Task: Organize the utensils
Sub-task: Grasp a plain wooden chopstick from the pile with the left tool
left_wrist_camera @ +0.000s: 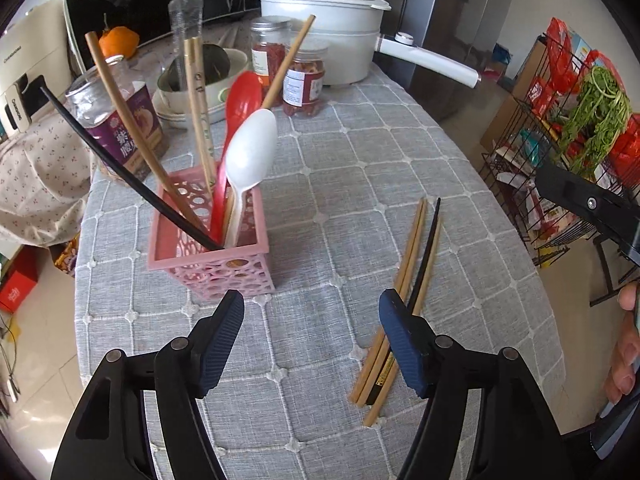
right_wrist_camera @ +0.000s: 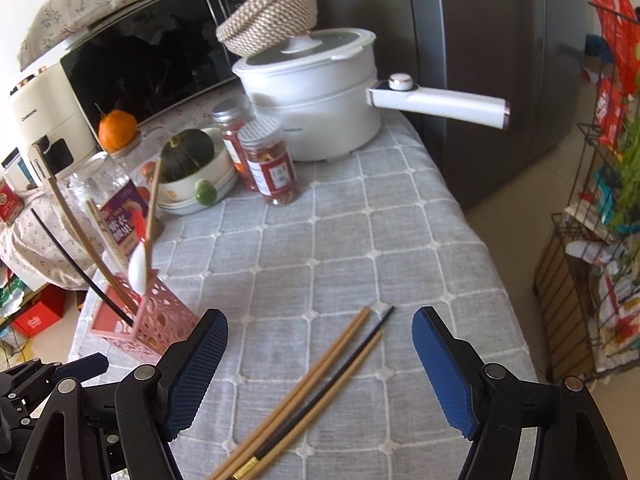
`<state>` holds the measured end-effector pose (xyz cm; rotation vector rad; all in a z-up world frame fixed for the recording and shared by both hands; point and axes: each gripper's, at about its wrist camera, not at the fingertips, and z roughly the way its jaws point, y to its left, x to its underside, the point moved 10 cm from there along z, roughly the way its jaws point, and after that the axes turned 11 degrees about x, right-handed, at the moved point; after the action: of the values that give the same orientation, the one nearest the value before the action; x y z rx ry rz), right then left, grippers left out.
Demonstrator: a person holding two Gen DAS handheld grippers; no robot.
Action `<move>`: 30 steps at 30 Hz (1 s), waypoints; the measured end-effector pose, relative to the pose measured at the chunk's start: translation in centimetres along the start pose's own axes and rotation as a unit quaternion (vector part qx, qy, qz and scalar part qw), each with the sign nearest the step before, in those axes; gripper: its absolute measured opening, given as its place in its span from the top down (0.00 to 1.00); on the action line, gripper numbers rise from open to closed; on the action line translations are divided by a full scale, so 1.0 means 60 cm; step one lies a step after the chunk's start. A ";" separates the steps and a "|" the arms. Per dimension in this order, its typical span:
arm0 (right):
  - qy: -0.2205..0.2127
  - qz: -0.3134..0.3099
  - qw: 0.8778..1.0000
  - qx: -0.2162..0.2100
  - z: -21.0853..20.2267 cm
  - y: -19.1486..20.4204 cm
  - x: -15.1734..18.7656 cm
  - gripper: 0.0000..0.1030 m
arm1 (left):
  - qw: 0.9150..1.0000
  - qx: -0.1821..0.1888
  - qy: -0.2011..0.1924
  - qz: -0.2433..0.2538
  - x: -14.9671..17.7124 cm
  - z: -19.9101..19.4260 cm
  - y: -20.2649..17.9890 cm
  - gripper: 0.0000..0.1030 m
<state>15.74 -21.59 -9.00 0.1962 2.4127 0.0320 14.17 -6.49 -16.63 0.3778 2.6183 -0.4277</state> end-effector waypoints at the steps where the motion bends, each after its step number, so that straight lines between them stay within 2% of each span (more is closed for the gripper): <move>1: 0.010 0.002 1.000 0.005 0.006 -0.011 0.006 0.22 | 1.000 0.002 0.008 0.004 0.002 0.010 -0.010 0.29; 6: 0.065 0.023 0.997 0.015 0.039 -0.066 0.038 0.22 | 0.999 0.021 0.043 0.025 -0.001 0.068 -0.063 0.30; 8: 0.081 0.036 0.996 0.021 0.052 -0.087 0.047 0.22 | 0.997 0.028 0.059 0.029 -0.009 0.100 -0.078 0.36; 10: 0.094 0.041 0.994 0.030 0.065 -0.108 0.056 0.22 | 0.996 0.036 0.071 0.028 -0.018 0.130 -0.086 0.65; 13: 0.114 0.049 0.991 0.040 0.082 -0.132 0.067 0.22 | 0.995 0.049 0.089 0.016 -0.028 0.171 -0.090 0.81; 15: 0.129 0.060 0.989 0.034 0.090 -0.143 0.073 0.22 | 0.994 0.053 0.097 0.017 -0.036 0.191 -0.094 0.86; 21: 0.133 0.057 0.989 0.031 0.099 -0.156 0.069 0.22 | 0.991 0.044 0.123 0.026 -0.048 0.235 -0.101 0.95; 30: 0.128 0.051 0.990 0.026 0.098 -0.164 0.064 0.22 | 0.989 0.063 0.133 0.029 -0.060 0.246 -0.129 0.96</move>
<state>15.46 -30.93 -16.66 0.3603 2.6597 0.0433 20.48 -19.53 -25.62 0.5876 2.8355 -0.5577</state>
